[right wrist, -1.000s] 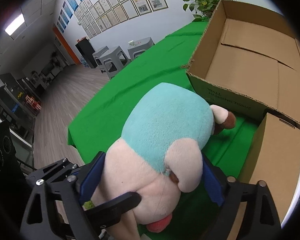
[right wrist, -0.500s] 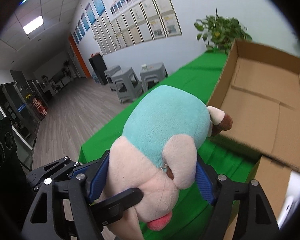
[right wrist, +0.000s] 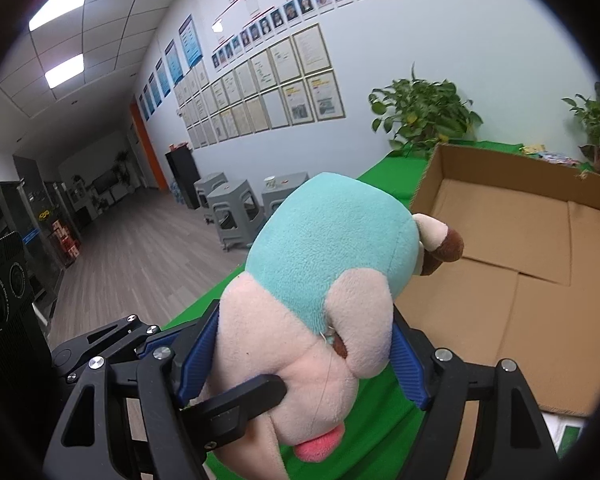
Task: Organize objects
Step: 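Lift the plush pig with the left gripper and carry it into the cardboard tray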
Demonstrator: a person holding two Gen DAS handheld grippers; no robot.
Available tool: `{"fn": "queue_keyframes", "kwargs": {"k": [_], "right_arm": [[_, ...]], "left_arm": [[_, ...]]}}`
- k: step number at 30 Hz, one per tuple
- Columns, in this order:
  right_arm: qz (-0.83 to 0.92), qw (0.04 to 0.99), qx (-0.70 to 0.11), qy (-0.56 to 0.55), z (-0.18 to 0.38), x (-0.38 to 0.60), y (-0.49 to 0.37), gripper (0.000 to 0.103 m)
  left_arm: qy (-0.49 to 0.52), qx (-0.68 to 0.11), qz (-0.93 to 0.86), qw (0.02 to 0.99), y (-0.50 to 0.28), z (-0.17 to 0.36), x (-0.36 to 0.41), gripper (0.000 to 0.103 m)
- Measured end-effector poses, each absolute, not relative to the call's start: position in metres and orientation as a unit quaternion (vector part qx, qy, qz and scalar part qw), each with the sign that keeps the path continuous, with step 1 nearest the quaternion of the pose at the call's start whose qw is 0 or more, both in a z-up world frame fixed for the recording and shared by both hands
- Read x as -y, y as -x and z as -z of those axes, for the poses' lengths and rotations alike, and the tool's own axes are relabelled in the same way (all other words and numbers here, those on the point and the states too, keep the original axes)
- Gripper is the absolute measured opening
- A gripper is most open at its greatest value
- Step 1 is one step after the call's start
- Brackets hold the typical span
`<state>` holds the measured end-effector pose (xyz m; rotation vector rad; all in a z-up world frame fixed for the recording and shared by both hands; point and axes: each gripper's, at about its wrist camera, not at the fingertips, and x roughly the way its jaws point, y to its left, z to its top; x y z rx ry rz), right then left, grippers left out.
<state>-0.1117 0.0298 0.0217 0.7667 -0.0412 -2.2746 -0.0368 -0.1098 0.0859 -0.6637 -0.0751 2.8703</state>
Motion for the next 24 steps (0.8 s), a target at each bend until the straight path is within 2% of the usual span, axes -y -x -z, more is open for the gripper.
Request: {"fn": "queue_keyframes", "kwargs": {"k": [14, 24], "right_arm": [[0.915, 0.311, -0.004, -0.258, -0.049, -0.05, 0.154, 0.074], [0.913, 0.292, -0.022, -0.282, -0.029, -0.046, 0.188, 0.074]], "left_arm": [[0.192, 0.033, -0.969, 0.152, 0.187, -0.127, 0.087, 0.047], [0.219, 0.07, -0.959, 0.165, 0.259, -0.112, 0.09, 0.047]]}}
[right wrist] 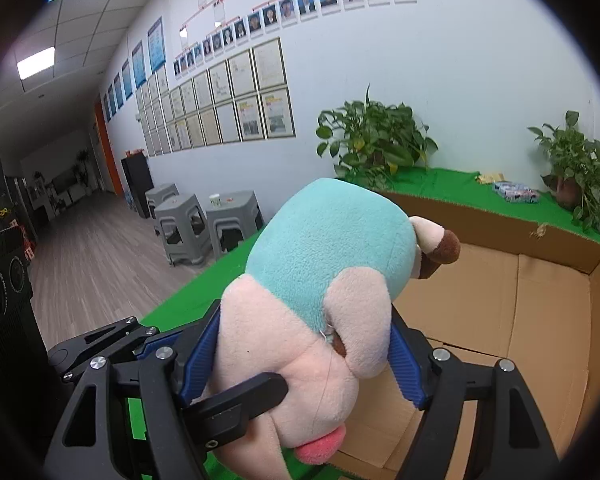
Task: Organize objects
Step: 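Lift the plush pig with the left gripper and carry it into the cardboard tray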
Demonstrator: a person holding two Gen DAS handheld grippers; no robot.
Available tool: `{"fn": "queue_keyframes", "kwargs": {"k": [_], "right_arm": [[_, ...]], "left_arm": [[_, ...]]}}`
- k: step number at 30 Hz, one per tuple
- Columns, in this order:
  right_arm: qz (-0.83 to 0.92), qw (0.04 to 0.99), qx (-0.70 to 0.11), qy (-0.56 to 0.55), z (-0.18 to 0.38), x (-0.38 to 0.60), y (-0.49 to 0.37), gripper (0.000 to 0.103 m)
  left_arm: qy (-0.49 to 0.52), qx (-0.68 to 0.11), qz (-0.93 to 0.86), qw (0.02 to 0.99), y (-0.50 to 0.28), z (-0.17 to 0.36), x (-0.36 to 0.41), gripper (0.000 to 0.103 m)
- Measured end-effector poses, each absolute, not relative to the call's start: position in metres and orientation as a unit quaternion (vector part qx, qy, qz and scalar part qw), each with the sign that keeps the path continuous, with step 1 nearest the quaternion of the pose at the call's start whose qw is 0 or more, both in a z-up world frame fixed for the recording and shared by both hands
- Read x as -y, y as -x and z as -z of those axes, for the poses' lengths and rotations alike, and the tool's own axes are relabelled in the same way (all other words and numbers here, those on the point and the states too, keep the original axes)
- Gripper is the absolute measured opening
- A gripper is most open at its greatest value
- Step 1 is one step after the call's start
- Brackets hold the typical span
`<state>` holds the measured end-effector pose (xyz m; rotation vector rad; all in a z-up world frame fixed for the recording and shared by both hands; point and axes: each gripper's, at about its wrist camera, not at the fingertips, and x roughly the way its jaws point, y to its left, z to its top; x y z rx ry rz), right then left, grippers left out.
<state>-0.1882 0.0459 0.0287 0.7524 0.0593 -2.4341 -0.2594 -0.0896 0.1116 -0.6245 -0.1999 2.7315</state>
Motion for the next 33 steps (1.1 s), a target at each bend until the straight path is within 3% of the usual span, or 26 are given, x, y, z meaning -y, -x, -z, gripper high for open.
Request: {"fn": "queue_keyframes", "kwargs": {"k": [22, 33], "right_arm": [[0.892, 0.287, -0.034, -0.348, 0.034, -0.031, 0.231, 0.071], [0.888, 0.287, -0.046, -0.355, 0.046, -0.026, 0.235, 0.071]], "left_arm": [[0.31, 0.109, -0.934, 0.138, 0.308, 0.011, 0.125, 0.047], [0.324, 0.073, -0.936, 0.113, 0.299, 0.02, 0.12, 0.048]]}}
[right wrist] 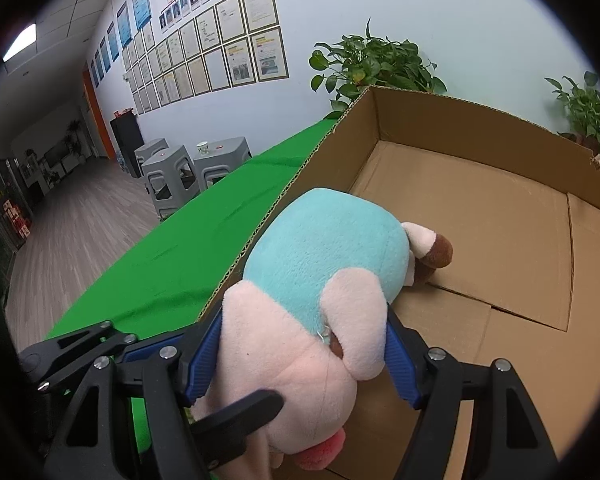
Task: Organize objects
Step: 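Lift the plush pig with the left gripper and carry it into the cardboard tray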
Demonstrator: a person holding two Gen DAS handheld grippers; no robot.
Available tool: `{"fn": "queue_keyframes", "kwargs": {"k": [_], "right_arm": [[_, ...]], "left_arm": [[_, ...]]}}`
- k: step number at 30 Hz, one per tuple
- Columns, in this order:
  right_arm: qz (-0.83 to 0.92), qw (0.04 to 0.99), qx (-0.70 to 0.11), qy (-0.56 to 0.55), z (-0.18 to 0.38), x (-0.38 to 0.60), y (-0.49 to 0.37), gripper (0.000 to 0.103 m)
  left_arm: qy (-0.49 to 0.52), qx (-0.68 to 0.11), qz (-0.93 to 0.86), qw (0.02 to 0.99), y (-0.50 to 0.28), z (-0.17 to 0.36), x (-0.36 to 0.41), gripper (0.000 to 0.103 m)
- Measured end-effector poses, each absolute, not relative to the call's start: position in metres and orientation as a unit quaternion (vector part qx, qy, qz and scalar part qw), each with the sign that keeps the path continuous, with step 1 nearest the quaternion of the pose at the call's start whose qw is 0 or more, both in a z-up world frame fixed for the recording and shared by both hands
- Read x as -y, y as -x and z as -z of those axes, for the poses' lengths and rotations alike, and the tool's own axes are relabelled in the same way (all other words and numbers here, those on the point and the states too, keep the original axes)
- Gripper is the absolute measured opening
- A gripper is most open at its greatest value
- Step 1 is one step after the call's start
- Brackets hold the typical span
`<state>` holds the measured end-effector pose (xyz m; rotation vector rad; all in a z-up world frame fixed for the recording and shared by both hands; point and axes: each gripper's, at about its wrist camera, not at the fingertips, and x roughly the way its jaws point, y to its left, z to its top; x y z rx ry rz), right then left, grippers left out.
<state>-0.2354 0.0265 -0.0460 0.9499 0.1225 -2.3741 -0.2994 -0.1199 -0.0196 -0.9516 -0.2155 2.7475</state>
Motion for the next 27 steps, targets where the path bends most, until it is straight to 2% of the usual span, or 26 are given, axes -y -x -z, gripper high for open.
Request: {"fn": "queue_keyframes", "kwargs": {"k": [4, 7, 14, 16, 18, 21, 27], "right_arm": [[0.891, 0.279, -0.051, -0.355, 0.046, -0.023, 0.234, 0.071], [0.889, 0.275, -0.05, -0.362, 0.048, -0.022, 0.235, 0.072], [0.882, 0.28, -0.005, -0.378, 0.041, -0.031, 0.239, 0.082], [0.881, 0.29, 0.02, -0.373, 0.034, -0.043, 0.236, 0.082], [0.882, 0.288, 0.03, -0.372, 0.032, -0.051, 0.235, 0.082], [0.871, 0.28, 0.04, -0.401, 0.044, -0.056, 0.239, 0.082], [0.87, 0.285, 0.041, -0.399, 0.05, -0.046, 0.237, 0.073]], "left_arm": [[0.32, 0.078, -0.937, 0.117, 0.29, 0.018, 0.124, 0.046], [0.319, 0.087, -0.936, 0.119, 0.281, 0.018, 0.128, 0.04], [0.327, 0.121, -0.931, 0.109, 0.272, 0.017, 0.137, 0.027], [0.328, 0.143, -0.928, 0.107, 0.27, 0.017, 0.144, 0.019], [0.327, 0.155, -0.926, 0.104, 0.266, 0.016, 0.148, 0.005], [0.332, 0.155, -0.925, 0.099, 0.262, 0.016, 0.149, 0.005], [0.34, 0.142, -0.925, 0.093, 0.256, 0.016, 0.149, 0.004]]}}
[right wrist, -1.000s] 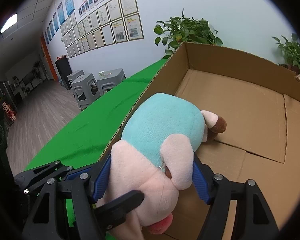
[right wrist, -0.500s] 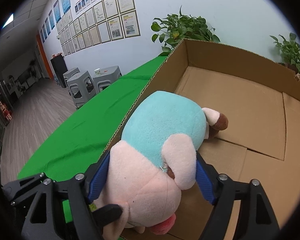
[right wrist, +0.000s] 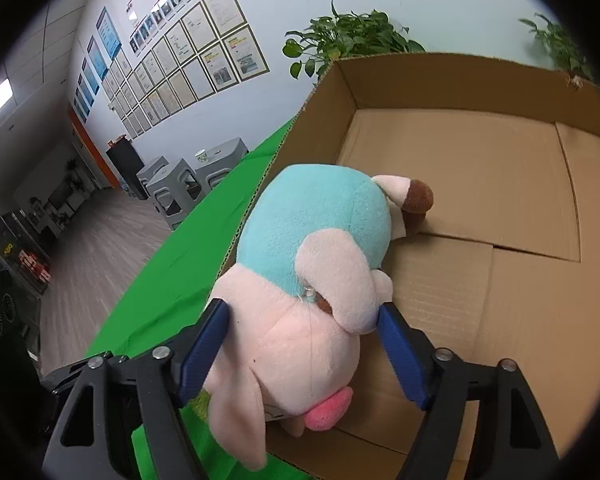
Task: Organize objects
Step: 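Lift the plush pig with the left gripper and carry it into the cardboard tray, then open the left gripper to release the plush pig inside the tray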
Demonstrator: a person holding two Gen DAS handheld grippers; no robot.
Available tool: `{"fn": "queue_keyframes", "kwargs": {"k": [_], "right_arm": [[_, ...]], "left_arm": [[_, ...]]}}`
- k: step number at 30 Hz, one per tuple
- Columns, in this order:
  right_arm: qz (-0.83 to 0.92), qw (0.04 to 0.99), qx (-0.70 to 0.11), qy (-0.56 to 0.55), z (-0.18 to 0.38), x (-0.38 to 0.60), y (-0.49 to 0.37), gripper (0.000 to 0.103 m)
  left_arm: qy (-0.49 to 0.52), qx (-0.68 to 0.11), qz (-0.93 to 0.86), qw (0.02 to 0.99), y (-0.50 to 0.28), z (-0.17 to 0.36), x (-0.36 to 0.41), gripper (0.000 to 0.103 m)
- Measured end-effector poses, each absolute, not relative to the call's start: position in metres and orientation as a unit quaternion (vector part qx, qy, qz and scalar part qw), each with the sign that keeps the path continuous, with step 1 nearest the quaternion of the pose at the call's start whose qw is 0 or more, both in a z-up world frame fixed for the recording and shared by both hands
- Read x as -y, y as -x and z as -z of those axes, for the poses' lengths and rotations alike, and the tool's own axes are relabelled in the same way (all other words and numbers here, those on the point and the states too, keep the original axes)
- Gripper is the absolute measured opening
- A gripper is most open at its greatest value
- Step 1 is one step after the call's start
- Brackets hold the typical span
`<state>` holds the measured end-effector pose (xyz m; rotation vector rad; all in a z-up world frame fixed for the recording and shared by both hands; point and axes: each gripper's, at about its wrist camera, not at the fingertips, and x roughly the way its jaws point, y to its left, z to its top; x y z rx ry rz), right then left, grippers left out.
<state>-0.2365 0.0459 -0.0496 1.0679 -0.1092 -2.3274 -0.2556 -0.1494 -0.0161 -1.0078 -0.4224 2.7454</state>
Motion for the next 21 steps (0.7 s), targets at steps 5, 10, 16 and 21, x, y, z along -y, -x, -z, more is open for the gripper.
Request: {"fn": "queue_keyframes", "kwargs": {"k": [5, 10, 16, 21], "right_arm": [[0.877, 0.286, 0.03, -0.384, 0.048, -0.042, 0.233, 0.069], [0.883, 0.293, 0.026, -0.366, 0.052, -0.044, 0.234, 0.069], [0.886, 0.288, 0.032, -0.361, 0.054, -0.049, 0.238, 0.078], [0.893, 0.262, 0.028, -0.365, 0.04, -0.06, 0.233, 0.087]], "left_arm": [[0.344, 0.14, -0.924, 0.095, 0.248, 0.016, 0.147, 0.004], [0.346, 0.129, -0.924, 0.1, 0.246, 0.015, 0.14, 0.004], [0.349, 0.104, -0.927, 0.092, 0.244, 0.013, 0.131, 0.005], [0.325, 0.071, -0.941, 0.065, 0.228, -0.002, 0.126, 0.028]]}}
